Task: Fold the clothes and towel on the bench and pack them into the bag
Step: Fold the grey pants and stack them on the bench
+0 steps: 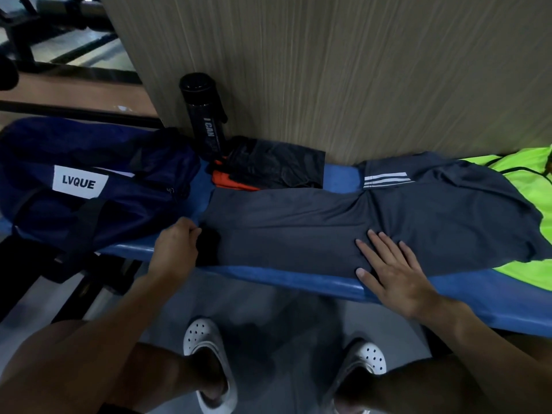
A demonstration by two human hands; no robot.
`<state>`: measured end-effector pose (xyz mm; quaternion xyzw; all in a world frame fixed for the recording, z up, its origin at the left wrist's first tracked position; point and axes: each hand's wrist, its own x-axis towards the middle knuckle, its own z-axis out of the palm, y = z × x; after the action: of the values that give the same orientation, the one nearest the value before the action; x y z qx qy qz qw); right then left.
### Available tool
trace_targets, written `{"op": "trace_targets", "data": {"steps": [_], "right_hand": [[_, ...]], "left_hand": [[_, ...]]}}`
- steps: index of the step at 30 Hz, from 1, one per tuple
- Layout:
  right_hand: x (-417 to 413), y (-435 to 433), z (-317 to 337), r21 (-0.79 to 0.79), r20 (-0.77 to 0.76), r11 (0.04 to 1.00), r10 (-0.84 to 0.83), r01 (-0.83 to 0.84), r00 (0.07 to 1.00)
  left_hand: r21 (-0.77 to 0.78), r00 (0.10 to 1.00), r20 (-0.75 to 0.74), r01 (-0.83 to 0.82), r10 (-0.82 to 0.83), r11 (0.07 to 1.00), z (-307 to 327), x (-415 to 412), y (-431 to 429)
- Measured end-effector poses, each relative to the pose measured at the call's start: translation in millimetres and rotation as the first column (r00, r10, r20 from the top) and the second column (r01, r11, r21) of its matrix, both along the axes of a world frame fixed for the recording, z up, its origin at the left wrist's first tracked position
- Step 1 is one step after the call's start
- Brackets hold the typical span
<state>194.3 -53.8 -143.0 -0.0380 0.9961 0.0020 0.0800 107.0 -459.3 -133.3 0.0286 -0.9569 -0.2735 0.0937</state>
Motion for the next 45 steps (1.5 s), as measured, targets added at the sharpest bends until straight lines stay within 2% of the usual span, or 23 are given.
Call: {"op": "trace_targets", "data": {"steps": [6, 10, 13, 15, 17, 20, 22, 24, 27, 29, 31, 32, 33, 34, 37, 39, 43, 45], "right_hand": [[9.9, 10.2, -0.8, 0.062, 0.001, 0.997, 0.044, -0.044, 0.999], [11.8, 12.3, -0.5, 0.084, -0.025, 0.995, 0.049, -0.047, 0.998], [11.1, 10.1, 0.6, 0.095, -0.005, 0.995, 0.044, -0.044, 0.999], [11.3, 11.7, -2.3, 0.096, 0.008, 0.994, 0.048, -0.048, 0.999], [11.2, 11.1, -1.0, 0.084, 0.019, 0.995, 0.052, -0.054, 0.998], [15.1, 7.6, -2.1, 0.059, 0.021, 0.994, 0.094, -0.096, 0.995], [17.1, 0.4, 0.9, 0.048, 0.071, 0.996, 0.071, -0.074, 0.995], [23.5, -12.9, -0.4, 0.057, 0.036, 0.997, 0.054, -0.056, 0.998], [39.4, -34.3, -3.7, 0.017, 0.079, 1.000, 0.025, -0.026, 0.997], [43.1, -39.2, 5.7, 0.014, -0.017, 0.998, 0.068, -0.068, 0.998], [32.2, -31.6, 16.8, -0.012, -0.160, 0.999, 0.035, -0.038, 0.986], [26.3, -25.4, 21.5, -0.023, -0.174, 0.999, -0.027, 0.023, 0.984], [22.5, -18.6, 24.3, -0.022, -0.138, 0.995, -0.095, 0.092, 0.986], [20.6, -10.7, 21.6, -0.008, -0.095, 0.989, -0.147, 0.147, 0.985], [27.1, 7.1, 9.0, -0.002, 0.085, 0.973, -0.230, 0.231, 0.969], [32.5, 6.1, 9.8, -0.013, 0.154, 0.968, -0.246, 0.251, 0.957], [49.4, -2.6, 7.9, -0.015, 0.157, 0.964, -0.262, 0.267, 0.952], [57.5, -8.1, 9.7, -0.023, 0.104, 0.971, -0.235, 0.239, 0.966]], "left_hand": [[-0.202, 0.993, -0.041, 0.097, -0.107, 0.975, -2.4, -12.5, -7.6], [-0.392, 0.976, -0.110, 0.130, -0.187, 0.911, 2.7, -7.9, 15.0], [-0.378, 0.894, -0.091, 0.377, -0.440, 0.845, 7.1, -0.7, 60.1], [-0.314, 0.862, 0.067, 0.496, -0.503, 0.809, 7.7, 0.3, 87.3], [-0.320, 0.854, 0.261, 0.517, -0.450, 0.794, 0.9, -1.5, 101.6], [-0.416, 0.850, 0.342, 0.519, -0.401, 0.747, -11.9, -0.6, 98.3], [-0.441, 0.852, 0.349, 0.518, -0.391, 0.733, -13.5, -1.0, 85.1], [-0.469, 0.851, 0.358, 0.520, -0.385, 0.714, -12.1, -0.7, 71.6], [-0.495, 0.855, 0.376, 0.511, -0.357, 0.702, -7.0, 1.5, 60.5], [-0.460, 0.865, 0.365, 0.488, -0.344, 0.741, -0.3, 1.6, 66.9], [-0.449, 0.865, 0.228, 0.500, -0.447, 0.740, 8.8, 5.3, 91.9], [-0.445, 0.843, 0.163, 0.527, -0.513, 0.724, 11.6, 7.7, 109.8], [-0.437, 0.816, 0.118, 0.554, -0.566, 0.709, 11.2, 9.0, 128.8], [-0.421, 0.789, 0.140, 0.594, -0.598, 0.685, 9.8, 10.7, 146.7], [-0.401, 0.751, 0.288, 0.658, -0.593, 0.638, -1.8, 14.2, 178.2], [-0.433, 0.753, 0.322, 0.656, -0.574, 0.618, -8.6, 13.9, 177.8], [-0.504, 0.762, 0.304, 0.638, -0.572, 0.582, -13.1, 17.7, 164.0], [-0.511, 0.777, 0.269, 0.616, -0.569, 0.600, -13.4, 20.8, 158.9]]}}
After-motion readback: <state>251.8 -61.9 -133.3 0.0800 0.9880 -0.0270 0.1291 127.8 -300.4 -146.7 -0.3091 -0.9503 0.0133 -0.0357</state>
